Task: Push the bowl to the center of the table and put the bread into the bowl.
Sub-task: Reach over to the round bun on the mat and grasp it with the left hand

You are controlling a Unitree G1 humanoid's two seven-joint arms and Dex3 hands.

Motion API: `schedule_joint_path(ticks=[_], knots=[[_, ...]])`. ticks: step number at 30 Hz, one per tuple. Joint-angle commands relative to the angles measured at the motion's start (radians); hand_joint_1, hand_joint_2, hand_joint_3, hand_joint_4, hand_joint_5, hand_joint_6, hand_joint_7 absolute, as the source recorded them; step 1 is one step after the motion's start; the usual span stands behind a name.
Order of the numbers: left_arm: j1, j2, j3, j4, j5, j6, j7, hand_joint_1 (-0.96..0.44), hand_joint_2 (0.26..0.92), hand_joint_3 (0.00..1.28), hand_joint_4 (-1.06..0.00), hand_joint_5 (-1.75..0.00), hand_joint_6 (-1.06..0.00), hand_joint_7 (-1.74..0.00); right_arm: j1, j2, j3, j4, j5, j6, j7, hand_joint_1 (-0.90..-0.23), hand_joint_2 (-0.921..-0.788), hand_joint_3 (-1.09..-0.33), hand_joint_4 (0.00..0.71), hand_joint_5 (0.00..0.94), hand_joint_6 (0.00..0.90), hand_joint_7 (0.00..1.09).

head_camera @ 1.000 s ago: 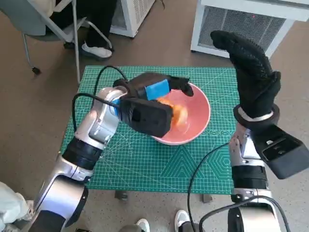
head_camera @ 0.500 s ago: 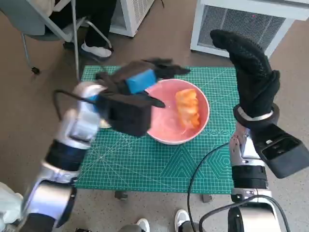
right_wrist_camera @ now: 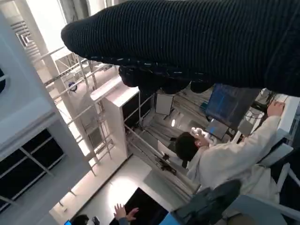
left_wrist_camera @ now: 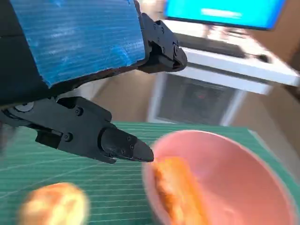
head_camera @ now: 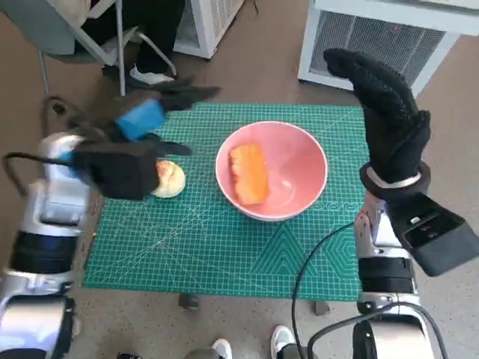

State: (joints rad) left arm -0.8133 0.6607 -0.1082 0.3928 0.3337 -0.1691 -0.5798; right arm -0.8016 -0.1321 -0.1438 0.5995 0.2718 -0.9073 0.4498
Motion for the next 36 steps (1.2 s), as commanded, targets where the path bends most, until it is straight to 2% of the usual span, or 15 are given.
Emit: schedule_joint_path(ticks=[1,9,17,36], knots=[[0.033,0.040,0.015,0.053,0.005,-0.013,0.033,-0.26,0.889,0.00,-0.19,-0.01,-0.36,-0.05,0.012,0.008,0.004,0.018,-0.004,0.004,-0.004,-0.549,-0.921,-0.812,0.203,0.078,-0.001,0.56],[0.050,0.062,0.001,0.167,0.017,-0.028,0.070,-0.25,0.881,0.00,-0.22,-0.02,-0.37,-0.05,0.006,0.012,0.004,0.034,-0.003,-0.003,0.000,-0.549,-0.921,-0.810,0.201,0.084,-0.001,0.56],[0.022,0.049,-0.038,0.292,0.049,-0.040,0.097,-0.25,0.879,0.00,-0.24,-0.01,-0.37,-0.04,-0.004,0.008,0.002,0.056,0.003,-0.010,0.009,-0.548,-0.921,-0.802,0.202,0.089,-0.001,0.57],[-0.090,-0.064,-0.182,0.570,0.159,0.058,0.136,-0.22,0.881,0.00,-0.24,0.00,-0.39,-0.04,-0.008,-0.001,-0.002,0.050,0.015,-0.010,0.028,-0.532,-0.921,-0.816,0.193,0.099,-0.001,0.57]])
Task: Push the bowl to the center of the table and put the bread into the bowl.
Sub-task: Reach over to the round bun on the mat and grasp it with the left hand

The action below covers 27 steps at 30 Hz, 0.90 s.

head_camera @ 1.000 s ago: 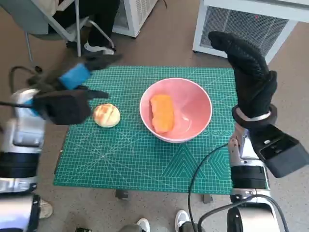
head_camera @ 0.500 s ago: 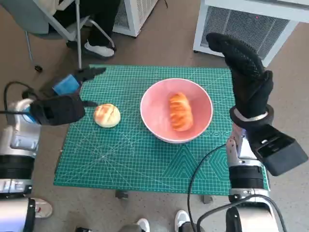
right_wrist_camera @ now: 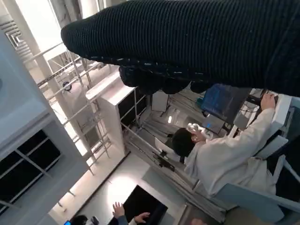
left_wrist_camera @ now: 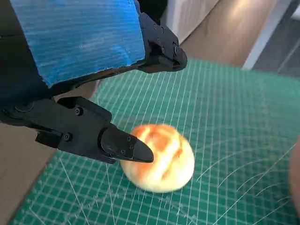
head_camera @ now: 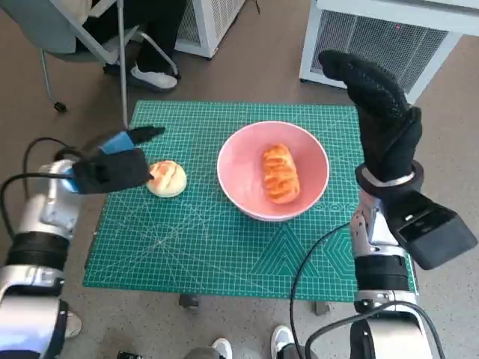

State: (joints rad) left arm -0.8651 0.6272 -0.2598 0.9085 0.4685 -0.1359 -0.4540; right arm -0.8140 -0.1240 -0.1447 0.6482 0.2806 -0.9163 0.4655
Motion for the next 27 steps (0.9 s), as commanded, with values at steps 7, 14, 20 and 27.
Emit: schedule_joint_path(ticks=[7,14,20,27], knots=[[-0.073,-0.076,-0.076,0.137,0.054,0.037,0.030,-0.23,0.881,0.00,-0.23,0.00,-0.39,-0.04,0.003,-0.014,-0.001,0.001,0.006,-0.001,0.015,-0.530,-0.921,-0.817,0.191,0.105,-0.001,0.56],[-0.090,-0.109,-0.106,0.210,0.067,0.007,0.074,-0.22,0.891,0.00,-0.29,-0.02,-0.43,-0.06,0.006,-0.016,0.001,-0.003,0.006,-0.005,0.017,-0.531,-0.921,-0.814,0.189,0.111,-0.001,0.57],[-0.099,-0.134,-0.126,0.252,0.081,0.002,0.104,-0.19,0.913,0.01,-0.49,-0.06,-0.56,-0.14,0.009,-0.017,0.002,-0.010,0.005,-0.004,0.016,-0.531,-0.921,-0.814,0.186,0.115,-0.001,0.57],[-0.096,-0.152,-0.145,0.286,0.092,-0.004,0.120,-0.11,0.920,0.10,-0.67,-0.60,-0.56,-0.98,0.021,-0.017,0.005,-0.037,0.003,0.004,0.011,-0.534,-0.921,-0.817,0.182,0.121,-0.001,0.57]])
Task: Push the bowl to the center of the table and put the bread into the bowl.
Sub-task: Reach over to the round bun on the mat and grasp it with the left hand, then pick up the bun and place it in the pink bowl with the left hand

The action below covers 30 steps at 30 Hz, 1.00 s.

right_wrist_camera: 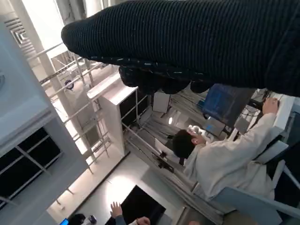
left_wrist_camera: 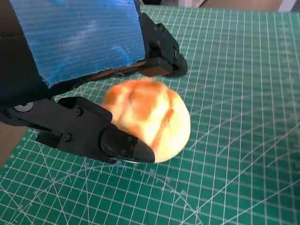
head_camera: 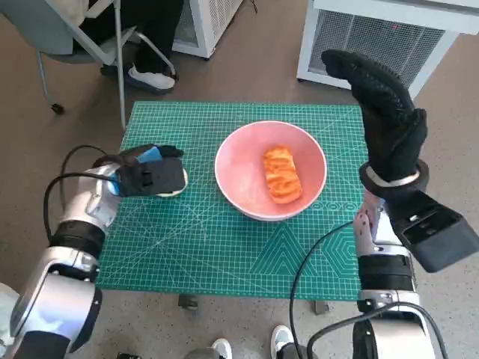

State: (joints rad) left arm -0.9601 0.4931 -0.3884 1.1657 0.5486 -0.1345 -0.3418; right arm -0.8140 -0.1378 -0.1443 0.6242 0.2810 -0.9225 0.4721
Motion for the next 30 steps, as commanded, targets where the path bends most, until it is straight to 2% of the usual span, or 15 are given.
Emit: schedule_joint_path(ticks=[1,3,9,17,22,23,25,28,30], knots=[[0.000,-0.019,-0.017,0.032,0.011,-0.008,0.009,-0.07,0.920,0.11,-0.65,-0.80,-0.56,-1.11,0.023,-0.003,0.005,-0.016,0.003,0.012,0.004,-0.535,-0.921,-0.818,0.181,0.122,-0.001,0.57],[0.001,-0.020,-0.020,0.036,0.012,-0.008,0.009,-0.03,0.920,0.10,-0.66,-0.99,-0.58,-1.21,0.027,-0.002,0.006,-0.026,0.002,0.014,0.002,-0.535,-0.921,-0.820,0.179,0.125,-0.001,0.57],[-0.005,-0.009,-0.026,0.035,0.009,-0.012,-0.008,0.00,0.920,0.07,-0.68,-1.12,-0.63,-1.20,0.037,-0.002,0.007,-0.044,-0.007,0.015,-0.006,-0.534,-0.921,-0.824,0.173,0.132,-0.001,0.57],[-0.048,0.033,-0.006,-0.036,-0.010,-0.004,-0.071,0.00,0.920,0.06,-0.68,-1.15,-0.63,-1.19,0.042,0.000,0.006,-0.051,-0.007,0.018,-0.011,-0.533,-0.921,-0.830,0.164,0.145,-0.001,0.56],[-0.044,0.076,0.049,-0.185,-0.049,-0.024,-0.081,0.00,0.920,0.07,-0.69,-1.13,-0.61,-1.22,0.044,0.001,0.006,-0.054,-0.006,0.020,-0.013,-0.534,-0.921,-0.829,0.158,0.158,-0.001,0.56],[-0.037,0.083,0.060,-0.217,-0.055,-0.028,-0.079,0.00,0.920,0.07,-0.69,-1.12,-0.61,-1.22,0.046,0.001,0.006,-0.058,-0.005,0.022,-0.014,-0.534,-0.921,-0.830,0.146,0.180,-0.001,0.56],[-0.017,0.096,0.095,-0.303,-0.079,-0.047,-0.057,0.00,0.920,0.07,-0.69,-1.11,-0.61,-1.24,0.047,0.002,0.007,-0.062,-0.007,0.023,-0.017,-0.534,-0.921,-0.835,0.063,0.338,-0.001,0.56],[0.007,0.104,0.149,-0.423,-0.124,-0.079,-0.038,0.00,0.920,0.07,-0.69,-1.10,-0.61,-1.25,0.046,0.003,0.007,-0.058,-0.007,0.025,-0.018,-0.534,-0.921,-0.836,0.020,0.422,-0.001,0.56],[0.018,0.104,0.175,-0.502,-0.146,-0.086,-0.032,0.00,0.920,0.07,-0.69,-1.10,-0.62,-1.25,0.045,0.003,0.007,-0.054,-0.006,0.026,-0.017,-0.536,-0.921,-0.831,0.010,0.443,-0.001,0.56]])
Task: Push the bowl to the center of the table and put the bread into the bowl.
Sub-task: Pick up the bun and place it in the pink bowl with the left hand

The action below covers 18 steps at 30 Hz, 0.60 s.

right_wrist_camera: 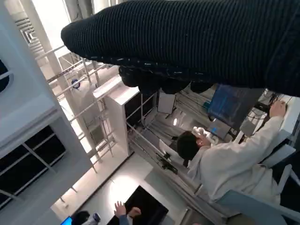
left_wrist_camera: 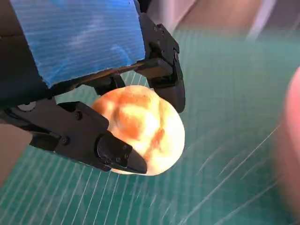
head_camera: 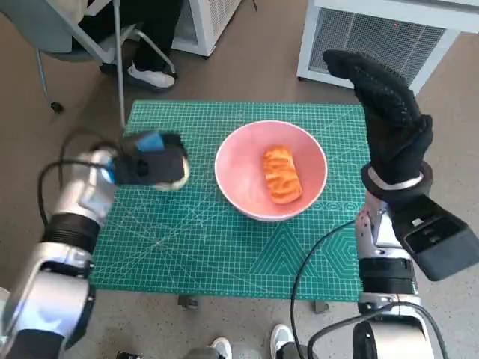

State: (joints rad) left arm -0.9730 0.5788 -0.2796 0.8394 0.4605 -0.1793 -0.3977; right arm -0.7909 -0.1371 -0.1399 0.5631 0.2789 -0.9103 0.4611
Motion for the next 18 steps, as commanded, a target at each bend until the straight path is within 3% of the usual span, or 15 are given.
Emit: schedule_joint_path(ticks=[1,10,18], knots=[[0.036,0.018,0.074,-0.209,-0.063,-0.038,0.025,0.00,0.920,0.07,-0.69,-1.09,-0.62,-1.25,0.022,0.002,0.002,0.008,-0.004,0.014,-0.006,-0.536,-0.921,-0.830,0.006,0.452,-0.001,0.57],[0.064,-0.036,0.104,-0.462,-0.107,-0.048,0.037,0.00,0.920,0.07,-0.69,-1.11,-0.62,-1.23,0.021,0.005,0.003,0.004,-0.004,0.024,-0.009,-0.538,-0.921,-0.826,-0.001,0.467,-0.001,0.58],[0.056,-0.121,0.063,-0.503,-0.106,-0.072,0.030,0.00,0.920,0.07,-0.70,-1.10,-0.59,-1.25,0.024,0.008,0.006,-0.002,-0.007,0.028,-0.010,-0.542,-0.921,-0.823,-0.001,0.470,-0.001,0.59]])
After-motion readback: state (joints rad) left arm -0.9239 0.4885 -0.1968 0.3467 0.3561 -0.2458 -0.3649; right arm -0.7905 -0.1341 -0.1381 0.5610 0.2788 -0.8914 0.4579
